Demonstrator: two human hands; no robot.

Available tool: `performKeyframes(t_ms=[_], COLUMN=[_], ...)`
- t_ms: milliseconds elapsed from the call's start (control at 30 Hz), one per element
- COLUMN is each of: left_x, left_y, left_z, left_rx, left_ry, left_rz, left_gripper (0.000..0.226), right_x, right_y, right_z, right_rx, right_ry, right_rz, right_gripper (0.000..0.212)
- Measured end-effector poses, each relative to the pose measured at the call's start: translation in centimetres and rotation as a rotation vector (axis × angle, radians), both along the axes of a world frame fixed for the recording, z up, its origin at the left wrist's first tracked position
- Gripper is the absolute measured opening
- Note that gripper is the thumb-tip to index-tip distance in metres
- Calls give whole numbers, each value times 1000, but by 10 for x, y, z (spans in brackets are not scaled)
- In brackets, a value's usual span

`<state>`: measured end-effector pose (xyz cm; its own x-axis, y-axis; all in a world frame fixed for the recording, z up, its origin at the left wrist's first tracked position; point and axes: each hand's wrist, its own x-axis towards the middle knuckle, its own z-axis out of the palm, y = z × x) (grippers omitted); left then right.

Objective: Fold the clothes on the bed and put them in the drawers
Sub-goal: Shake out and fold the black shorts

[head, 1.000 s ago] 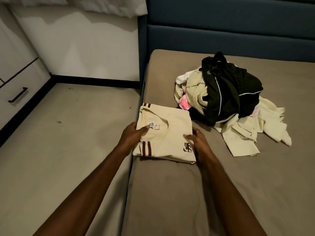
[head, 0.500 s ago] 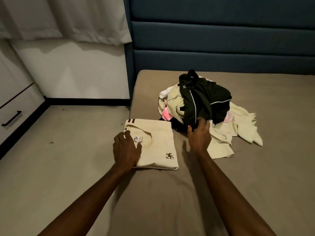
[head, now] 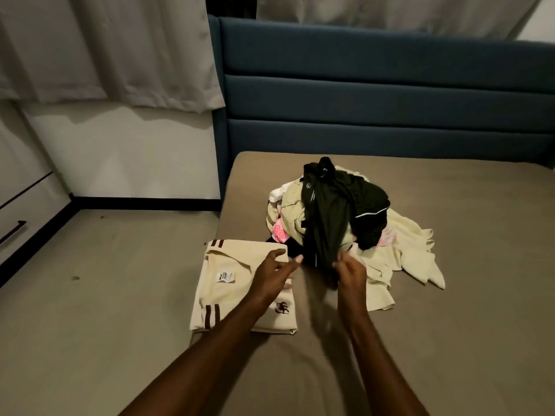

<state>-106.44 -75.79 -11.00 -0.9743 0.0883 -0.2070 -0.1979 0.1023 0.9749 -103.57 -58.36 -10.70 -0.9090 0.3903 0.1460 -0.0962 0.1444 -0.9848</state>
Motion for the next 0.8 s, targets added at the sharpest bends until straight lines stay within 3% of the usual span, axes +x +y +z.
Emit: performKeyframes(t_ms=[67, 167, 267, 333, 467, 533, 600, 733, 800], left_x=[11, 39, 92, 144, 244, 295, 319, 343, 338], left_y=[28, 64, 94, 111, 107, 93, 71, 39, 30], left_z=[-1, -17, -33, -41, -61, -68, -82, -61, -44], left_rx=[339, 446, 202, 75, 158, 126, -20, -407, -515], left_ry=[-224, -339, -334, -337, -314, -364, -399, -319, -334], left_rz=[-67, -98, -107, -170, -334, -453, -573, -863, -881], left_gripper=[70, 83, 72, 59, 53, 56, 60, 78, 95], right_x=[76, 165, 229, 270, 300, 325, 327, 338, 337], right_y=[-5, 10, 37, 51, 76, 88, 98, 102, 106], right_z=[-23, -79, -103, -100, -91, -88, -90, -72, -62], right_rx=[-73, -98, -57, -210, -421, -444, -487, -502, -663], right_ry=[-117, -338, -434, -454, -295, -266, -204, -226, -232], right_rz=[114, 272, 271, 148, -230, -351, -370, -208, -234], right_gripper=[19, 24, 24, 17, 8, 14, 35, 84, 91])
